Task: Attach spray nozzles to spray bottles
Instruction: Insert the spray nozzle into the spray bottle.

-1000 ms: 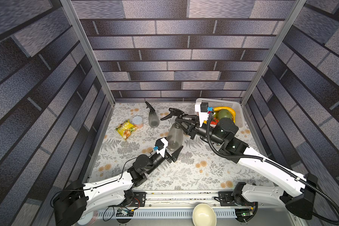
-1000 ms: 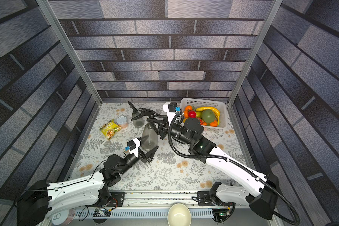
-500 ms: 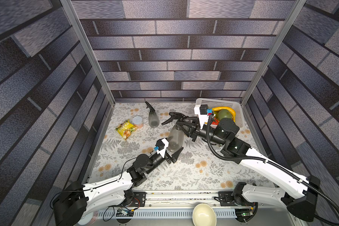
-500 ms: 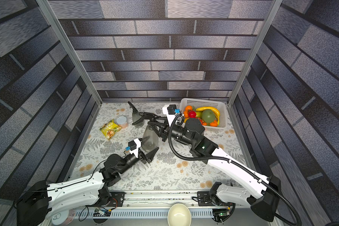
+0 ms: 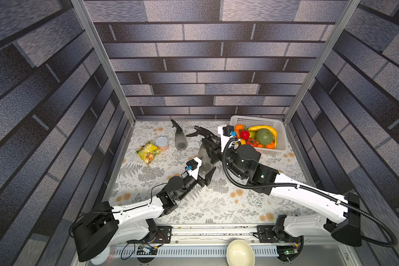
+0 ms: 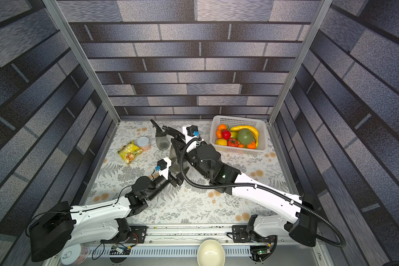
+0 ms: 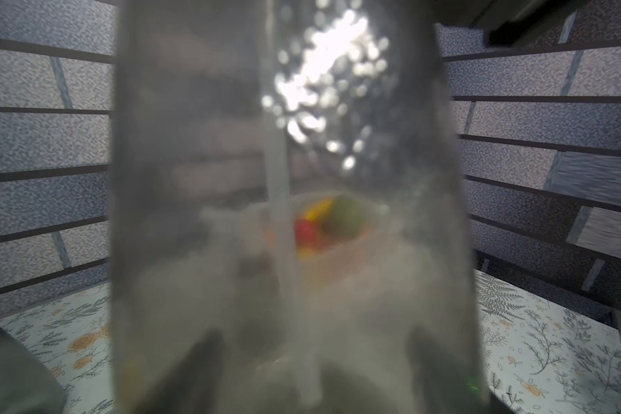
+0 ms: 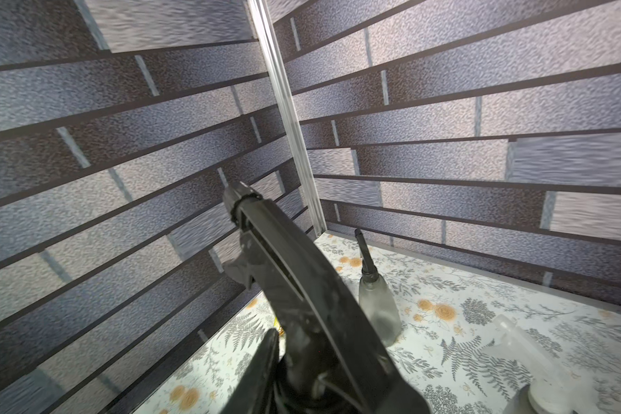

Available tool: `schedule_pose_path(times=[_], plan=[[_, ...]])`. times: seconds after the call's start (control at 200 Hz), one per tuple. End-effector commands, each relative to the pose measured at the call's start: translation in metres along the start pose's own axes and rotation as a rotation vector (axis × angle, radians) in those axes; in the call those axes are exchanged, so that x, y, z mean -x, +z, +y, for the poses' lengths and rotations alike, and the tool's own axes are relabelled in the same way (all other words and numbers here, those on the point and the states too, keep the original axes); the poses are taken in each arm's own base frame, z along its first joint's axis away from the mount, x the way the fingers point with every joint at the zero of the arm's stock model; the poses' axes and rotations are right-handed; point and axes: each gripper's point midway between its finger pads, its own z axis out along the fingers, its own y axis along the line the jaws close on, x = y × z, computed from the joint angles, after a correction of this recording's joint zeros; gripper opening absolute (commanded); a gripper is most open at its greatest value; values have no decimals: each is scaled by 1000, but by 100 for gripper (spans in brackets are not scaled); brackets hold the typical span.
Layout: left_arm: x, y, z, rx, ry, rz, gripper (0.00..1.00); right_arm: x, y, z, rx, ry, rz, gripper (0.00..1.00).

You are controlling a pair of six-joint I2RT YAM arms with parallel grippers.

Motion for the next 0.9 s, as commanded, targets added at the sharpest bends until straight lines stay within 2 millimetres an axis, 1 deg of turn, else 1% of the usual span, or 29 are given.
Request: schedule_pose_path(times=[0.0,0.055,0.095,0.15,0.24,0.366,0.431,0.491,0.566,0.686,0.807,0.897], plan=[[97,3,-10,-17,65,-283,80,-67,0,-28,-222,-164,216,30],[98,5,-12,-11,87,-276,80,-63,-1,-33,-279,-193,203,33],[96,6,-12,-10,99,-264,80,-60,-2,-34,-303,-211,194,34],[94,7,-16,-16,117,-250,80,-54,-1,-29,-304,-229,180,34],[82,9,-21,-30,152,-211,80,-44,1,-22,-294,-251,162,35],[68,8,-32,-60,199,-172,80,-21,1,-13,-274,-246,105,36],[64,5,-34,-63,225,-162,80,-9,0,-9,-260,-242,73,36],[64,4,-34,-59,226,-165,80,-1,-1,-4,-250,-247,51,38],[68,2,-33,-55,226,-175,80,5,-1,2,-236,-268,34,39],[72,1,-33,-54,238,-178,80,12,-5,7,-225,-272,12,40],[73,0,-31,-52,237,-185,80,15,-10,10,-203,-262,-4,38],[75,-1,-30,-49,232,-190,81,15,-16,8,-197,-248,-17,39]])
